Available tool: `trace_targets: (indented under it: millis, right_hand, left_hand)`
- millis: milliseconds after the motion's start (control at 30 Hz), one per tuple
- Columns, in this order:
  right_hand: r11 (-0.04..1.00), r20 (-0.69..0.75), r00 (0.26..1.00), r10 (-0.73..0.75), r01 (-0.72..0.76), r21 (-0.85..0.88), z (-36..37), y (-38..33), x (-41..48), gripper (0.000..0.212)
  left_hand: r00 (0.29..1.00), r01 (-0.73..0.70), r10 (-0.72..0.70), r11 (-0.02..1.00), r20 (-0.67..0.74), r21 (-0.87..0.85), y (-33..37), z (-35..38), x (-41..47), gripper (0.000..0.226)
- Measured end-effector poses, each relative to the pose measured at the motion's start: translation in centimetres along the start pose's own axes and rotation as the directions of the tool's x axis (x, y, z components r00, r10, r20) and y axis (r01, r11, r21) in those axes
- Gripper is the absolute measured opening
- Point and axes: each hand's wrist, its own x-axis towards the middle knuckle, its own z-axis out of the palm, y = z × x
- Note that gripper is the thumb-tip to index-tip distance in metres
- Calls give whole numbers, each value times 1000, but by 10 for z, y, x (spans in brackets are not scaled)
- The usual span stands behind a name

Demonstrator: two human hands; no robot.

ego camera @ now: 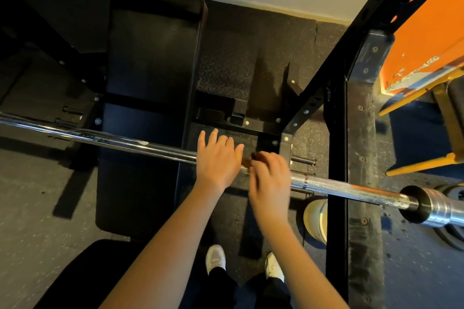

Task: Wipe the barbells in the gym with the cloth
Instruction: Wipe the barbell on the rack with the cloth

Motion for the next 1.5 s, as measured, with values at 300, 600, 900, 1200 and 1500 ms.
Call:
trace_targets:
  millis: [300, 600, 900, 1200, 1500]
  right_hand:
    - [991, 9, 994, 109, -108, -79, -11, 10, 13, 25]
    - [990, 117, 990, 82, -67, -123, -18, -1, 9, 16]
    - [981, 231, 958, 169, -140, -138, -22, -13, 11, 27]
    - [973, 241, 955, 171, -125, -196, -20, -18, -5, 35]
    - [959, 207, 953, 221, -173, -226, -9, -21, 5, 30]
  left_hand:
    - [1000, -1, 1, 1000, 0, -12, -1, -1, -1, 61]
    - [1000, 13, -14, 1000, -16, -20, 1, -2, 3, 59]
    - [1000, 29, -29, 999, -3, -26, 2, -4, 3, 57]
    - [999, 40, -40, 999, -9, -4, 2, -1, 4, 60]
    - [998, 44, -44, 999, -35, -11, 2, -1, 12, 60]
